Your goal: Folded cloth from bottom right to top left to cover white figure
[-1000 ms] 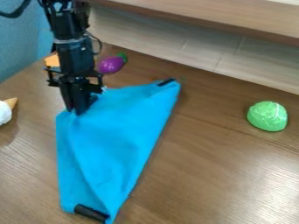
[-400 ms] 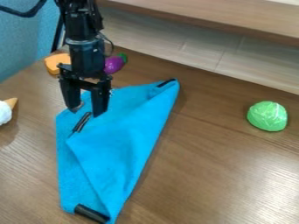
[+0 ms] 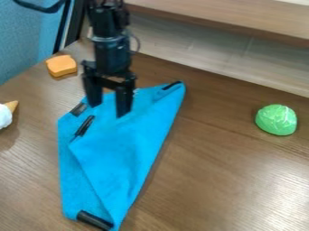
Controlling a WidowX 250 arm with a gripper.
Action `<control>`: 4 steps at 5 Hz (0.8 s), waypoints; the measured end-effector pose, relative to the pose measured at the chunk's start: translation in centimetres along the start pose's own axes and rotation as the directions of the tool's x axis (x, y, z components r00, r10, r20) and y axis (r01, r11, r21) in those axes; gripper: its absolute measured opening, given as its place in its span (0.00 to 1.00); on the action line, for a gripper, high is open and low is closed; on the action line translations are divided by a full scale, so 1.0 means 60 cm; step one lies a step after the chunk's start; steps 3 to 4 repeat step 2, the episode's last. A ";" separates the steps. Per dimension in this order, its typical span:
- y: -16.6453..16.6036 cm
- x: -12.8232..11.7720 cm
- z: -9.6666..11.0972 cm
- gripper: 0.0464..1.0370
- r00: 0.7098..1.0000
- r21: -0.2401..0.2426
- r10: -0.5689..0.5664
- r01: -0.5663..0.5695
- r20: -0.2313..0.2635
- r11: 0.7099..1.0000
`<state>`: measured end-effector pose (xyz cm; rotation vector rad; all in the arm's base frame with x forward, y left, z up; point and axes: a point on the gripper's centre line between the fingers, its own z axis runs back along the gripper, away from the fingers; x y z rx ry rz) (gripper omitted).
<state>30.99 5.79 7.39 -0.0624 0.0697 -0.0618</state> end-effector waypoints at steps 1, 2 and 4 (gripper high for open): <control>-0.038 0.017 0.010 0.96 0.999 -0.010 -0.040 0.040 0.017 0.999; -0.079 0.031 0.019 0.96 0.995 -0.027 -0.090 0.091 0.037 0.996; -0.079 0.031 0.019 0.96 0.995 -0.027 -0.090 0.091 0.037 0.996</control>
